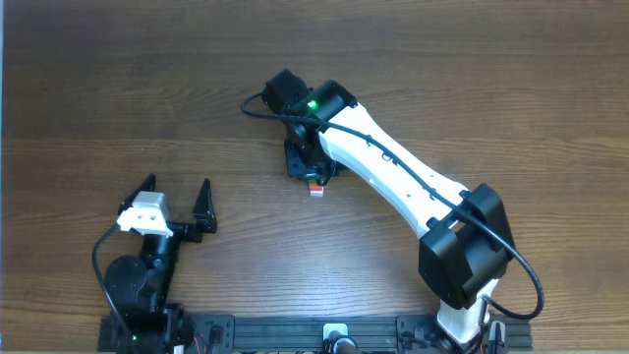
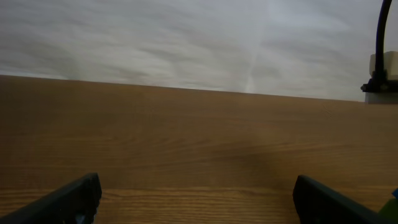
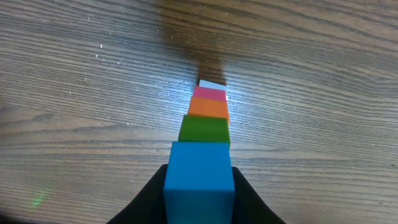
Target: Stack Cubes
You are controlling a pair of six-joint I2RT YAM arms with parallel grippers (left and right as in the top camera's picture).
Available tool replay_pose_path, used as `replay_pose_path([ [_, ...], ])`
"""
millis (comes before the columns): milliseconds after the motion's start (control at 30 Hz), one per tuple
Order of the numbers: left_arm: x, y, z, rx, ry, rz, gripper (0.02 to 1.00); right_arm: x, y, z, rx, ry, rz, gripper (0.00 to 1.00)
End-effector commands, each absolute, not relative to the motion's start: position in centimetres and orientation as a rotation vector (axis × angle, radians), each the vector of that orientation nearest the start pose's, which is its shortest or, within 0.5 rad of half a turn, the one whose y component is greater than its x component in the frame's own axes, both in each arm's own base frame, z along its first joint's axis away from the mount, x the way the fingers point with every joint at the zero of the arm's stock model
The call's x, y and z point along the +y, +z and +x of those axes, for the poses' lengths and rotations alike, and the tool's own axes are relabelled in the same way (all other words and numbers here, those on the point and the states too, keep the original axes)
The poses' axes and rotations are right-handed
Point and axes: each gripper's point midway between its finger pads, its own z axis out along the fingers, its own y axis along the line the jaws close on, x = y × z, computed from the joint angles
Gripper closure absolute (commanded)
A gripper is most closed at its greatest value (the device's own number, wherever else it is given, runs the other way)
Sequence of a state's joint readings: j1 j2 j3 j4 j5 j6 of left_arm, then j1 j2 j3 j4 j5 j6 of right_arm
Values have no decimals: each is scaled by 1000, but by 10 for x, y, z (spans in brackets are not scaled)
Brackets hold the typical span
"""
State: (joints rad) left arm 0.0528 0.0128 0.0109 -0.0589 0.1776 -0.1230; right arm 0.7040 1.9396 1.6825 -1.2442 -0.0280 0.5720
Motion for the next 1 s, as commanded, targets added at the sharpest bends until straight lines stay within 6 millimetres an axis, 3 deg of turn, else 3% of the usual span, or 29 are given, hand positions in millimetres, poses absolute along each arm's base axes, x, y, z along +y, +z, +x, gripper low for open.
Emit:
replay_pose_path([
  [33,-18,160,245,1633,-194,10,18,254,114,287,3084,110,-223,928],
  [1000,-18,161,245,1633,-194,11,18,252,101,285,3119,73,-224,923],
])
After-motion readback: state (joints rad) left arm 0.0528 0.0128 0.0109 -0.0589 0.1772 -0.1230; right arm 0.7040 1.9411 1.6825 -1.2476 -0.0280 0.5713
